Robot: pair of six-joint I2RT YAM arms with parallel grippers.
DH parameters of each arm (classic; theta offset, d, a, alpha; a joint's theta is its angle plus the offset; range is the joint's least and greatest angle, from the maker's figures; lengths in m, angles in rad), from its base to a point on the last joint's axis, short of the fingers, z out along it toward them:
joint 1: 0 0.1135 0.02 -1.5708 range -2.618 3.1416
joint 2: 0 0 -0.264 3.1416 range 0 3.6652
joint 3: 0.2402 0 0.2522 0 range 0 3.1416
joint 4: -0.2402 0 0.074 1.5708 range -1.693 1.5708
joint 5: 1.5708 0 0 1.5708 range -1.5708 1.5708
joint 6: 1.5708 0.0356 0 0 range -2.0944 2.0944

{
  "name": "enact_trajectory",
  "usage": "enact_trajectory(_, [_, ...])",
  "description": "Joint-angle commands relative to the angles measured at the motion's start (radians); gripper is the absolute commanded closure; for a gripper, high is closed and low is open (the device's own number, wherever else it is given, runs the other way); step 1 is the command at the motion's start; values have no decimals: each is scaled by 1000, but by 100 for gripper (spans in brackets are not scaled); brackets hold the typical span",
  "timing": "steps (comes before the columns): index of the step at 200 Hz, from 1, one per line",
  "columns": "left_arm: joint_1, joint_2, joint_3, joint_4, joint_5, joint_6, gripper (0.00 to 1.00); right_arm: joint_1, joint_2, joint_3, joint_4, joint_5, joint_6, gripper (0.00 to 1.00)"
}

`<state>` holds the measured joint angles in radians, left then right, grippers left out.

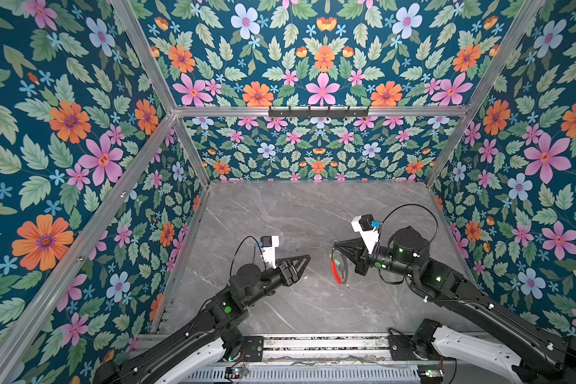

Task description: Remove the keys from the keyring

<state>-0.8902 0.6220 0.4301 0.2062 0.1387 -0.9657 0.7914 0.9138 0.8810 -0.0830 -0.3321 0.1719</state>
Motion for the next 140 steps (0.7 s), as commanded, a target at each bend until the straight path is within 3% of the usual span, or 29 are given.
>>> enact_trajectory(1, [0,-10,55,-99,-4,127,41,-26,-1,20,-34,-120,-20,100])
enact_trajectory(49, [0,64,184,-67,154,391,43,-171,3,-5,-18,-476,45,100])
enact_trajectory(70, [2,112,228,-43,244,480,45,-187,5,-8,-38,-574,32,100])
enact_trajectory(110, [3,212,266,55,421,520,50,-187,14,8,-89,-637,8,100])
enact_trajectory(140, [4,256,289,76,482,519,55,-187,21,25,-119,-642,3,100])
